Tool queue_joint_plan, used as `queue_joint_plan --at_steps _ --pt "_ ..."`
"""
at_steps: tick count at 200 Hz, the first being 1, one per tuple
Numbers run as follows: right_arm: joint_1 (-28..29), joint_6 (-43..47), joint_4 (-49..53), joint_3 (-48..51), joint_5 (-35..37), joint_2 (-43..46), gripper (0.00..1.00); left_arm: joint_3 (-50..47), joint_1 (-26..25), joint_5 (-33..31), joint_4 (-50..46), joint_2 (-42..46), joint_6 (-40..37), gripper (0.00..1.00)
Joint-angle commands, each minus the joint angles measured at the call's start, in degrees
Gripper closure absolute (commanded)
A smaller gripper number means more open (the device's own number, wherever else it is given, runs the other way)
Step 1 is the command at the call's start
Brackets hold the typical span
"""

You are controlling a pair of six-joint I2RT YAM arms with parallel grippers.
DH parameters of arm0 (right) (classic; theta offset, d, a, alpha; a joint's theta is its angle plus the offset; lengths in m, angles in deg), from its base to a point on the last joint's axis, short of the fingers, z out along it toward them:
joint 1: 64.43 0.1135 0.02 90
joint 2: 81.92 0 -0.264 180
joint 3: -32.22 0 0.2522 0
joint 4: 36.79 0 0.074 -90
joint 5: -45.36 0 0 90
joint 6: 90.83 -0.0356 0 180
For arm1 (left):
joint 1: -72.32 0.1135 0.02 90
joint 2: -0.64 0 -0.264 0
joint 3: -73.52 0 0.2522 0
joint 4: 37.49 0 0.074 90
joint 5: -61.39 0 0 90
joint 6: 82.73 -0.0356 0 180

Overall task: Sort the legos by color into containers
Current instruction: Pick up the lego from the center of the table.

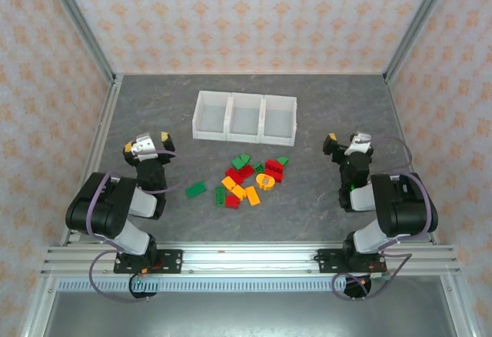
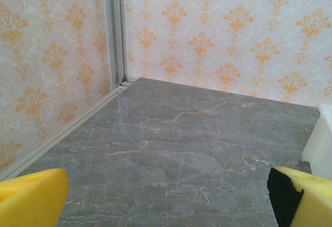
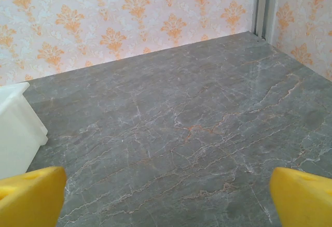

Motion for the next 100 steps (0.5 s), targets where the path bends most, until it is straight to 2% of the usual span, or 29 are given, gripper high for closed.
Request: queue_joint_plan --at_steps 1,14,100 --pt "0.0 0.8 -0.5 -0.9 -0.2 0.6 0.0 0.8 0.9 1.9 0.0 -0.2 0.5 0.0" --pt "0.0 0.7 -0.4 -0.9 -0.2 0.6 0.0 1.6 2.2 3.2 -3.6 0.4 2.1 0.0" --pt "-0.1 0.5 -0.3 -1.0 -0.4 0.5 0.0 1.5 2.5 2.9 -2.9 0.1 2.2 0.0"
